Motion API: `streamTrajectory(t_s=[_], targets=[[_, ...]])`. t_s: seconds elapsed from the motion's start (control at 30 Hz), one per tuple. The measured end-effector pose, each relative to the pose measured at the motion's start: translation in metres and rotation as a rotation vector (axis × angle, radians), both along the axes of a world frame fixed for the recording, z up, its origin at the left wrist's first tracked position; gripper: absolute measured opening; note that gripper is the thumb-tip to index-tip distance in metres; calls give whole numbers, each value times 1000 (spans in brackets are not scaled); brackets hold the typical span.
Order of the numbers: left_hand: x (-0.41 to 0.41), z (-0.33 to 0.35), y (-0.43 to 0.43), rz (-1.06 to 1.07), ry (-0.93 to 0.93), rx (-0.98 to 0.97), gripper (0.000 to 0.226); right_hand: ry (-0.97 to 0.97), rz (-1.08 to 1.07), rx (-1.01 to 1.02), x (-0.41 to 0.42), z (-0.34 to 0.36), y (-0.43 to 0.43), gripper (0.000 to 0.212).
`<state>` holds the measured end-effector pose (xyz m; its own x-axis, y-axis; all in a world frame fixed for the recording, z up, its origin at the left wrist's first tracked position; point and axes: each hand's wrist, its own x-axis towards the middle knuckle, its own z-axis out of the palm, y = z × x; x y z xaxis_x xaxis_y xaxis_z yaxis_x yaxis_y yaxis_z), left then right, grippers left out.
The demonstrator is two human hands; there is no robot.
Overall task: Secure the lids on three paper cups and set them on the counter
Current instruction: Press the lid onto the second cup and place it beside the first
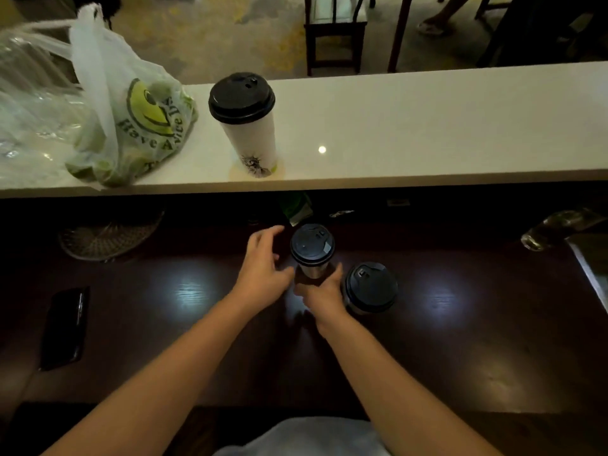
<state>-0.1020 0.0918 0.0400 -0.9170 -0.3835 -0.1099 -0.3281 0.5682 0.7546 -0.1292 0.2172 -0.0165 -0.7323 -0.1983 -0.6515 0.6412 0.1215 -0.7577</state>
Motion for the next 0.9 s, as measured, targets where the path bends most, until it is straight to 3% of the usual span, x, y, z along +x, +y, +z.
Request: streamTrajectory(t_s=[0.13,0.2,0.3,0.43,0.57,0.7,0.8,0.9], targets=[[-28,13,3,-172,-93,-59,99,87,-35,8,-14,-8,-11,118],[-39,12,4,-252,-195,-126,104,165,-76,23,-18,-10,-14,102],[-48,6,5,-332,-261,-203,97,293,-28,97,-24,-12,-15,74],[-40,-2,-7,-292,-224,-167,89,242,57,-25,-28,-15,-13,77],[-26,-6,-30,-221,-175,-14,93,291,280,17,-23,-18,-8,80],[-9,-4,-46,-20,-225,282,93,284,436,36,-18,-19,-11,92],[5,0,-55,88,-219,463,72,280,515,-2,-17,-11,-10,85],[18,10,-64,149,-251,505,62,285,604,-47,-18,4,-9,78]])
